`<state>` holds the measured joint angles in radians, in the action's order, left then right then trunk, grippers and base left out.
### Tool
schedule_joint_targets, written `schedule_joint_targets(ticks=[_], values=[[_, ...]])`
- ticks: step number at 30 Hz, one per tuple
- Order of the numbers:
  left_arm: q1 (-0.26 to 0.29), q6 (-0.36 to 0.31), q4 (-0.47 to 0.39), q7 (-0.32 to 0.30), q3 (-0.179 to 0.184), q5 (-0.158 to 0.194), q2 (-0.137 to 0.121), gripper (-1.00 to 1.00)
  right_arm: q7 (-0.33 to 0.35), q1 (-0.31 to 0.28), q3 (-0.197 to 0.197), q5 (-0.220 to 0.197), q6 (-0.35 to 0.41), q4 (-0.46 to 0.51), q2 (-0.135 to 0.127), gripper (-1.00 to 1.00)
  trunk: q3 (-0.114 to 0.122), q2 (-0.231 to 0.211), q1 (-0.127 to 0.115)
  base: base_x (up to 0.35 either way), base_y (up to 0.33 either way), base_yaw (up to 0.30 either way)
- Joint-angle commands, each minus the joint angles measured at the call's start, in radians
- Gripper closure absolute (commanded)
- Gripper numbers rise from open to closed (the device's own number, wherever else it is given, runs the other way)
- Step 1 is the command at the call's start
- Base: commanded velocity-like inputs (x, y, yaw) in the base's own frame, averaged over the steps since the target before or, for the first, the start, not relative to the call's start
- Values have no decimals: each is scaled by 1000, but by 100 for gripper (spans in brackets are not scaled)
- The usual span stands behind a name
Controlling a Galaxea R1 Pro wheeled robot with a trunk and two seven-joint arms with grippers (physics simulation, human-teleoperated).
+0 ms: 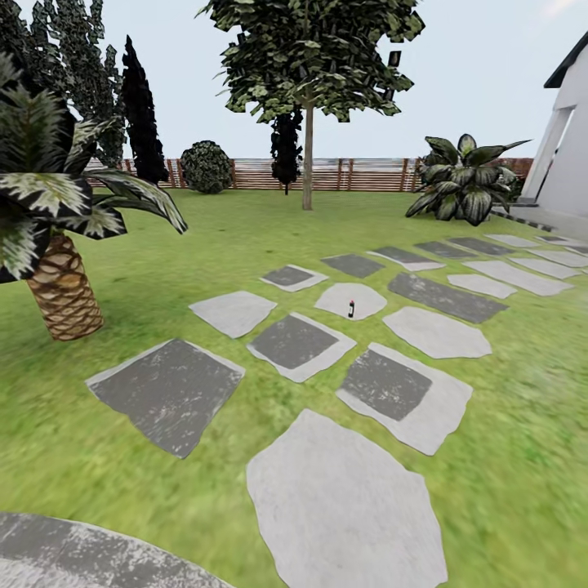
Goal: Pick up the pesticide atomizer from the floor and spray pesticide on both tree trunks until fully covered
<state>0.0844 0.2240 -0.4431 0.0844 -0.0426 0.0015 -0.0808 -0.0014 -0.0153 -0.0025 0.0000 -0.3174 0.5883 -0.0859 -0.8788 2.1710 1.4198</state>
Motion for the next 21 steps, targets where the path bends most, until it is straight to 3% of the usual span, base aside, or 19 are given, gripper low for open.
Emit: schedule_joint_targets(ticks=[1, 21], values=[[0, 0, 0, 0, 1, 0, 0, -100, 0, 0, 0, 0, 0, 0, 0, -100, 0, 0, 0, 311, 143, 0], [0, 0, 6, -1, 4, 0, 1, -100, -1, 0, -1, 2, 0, 0, 0, -100, 0, 0, 0, 311, 143, 0]])
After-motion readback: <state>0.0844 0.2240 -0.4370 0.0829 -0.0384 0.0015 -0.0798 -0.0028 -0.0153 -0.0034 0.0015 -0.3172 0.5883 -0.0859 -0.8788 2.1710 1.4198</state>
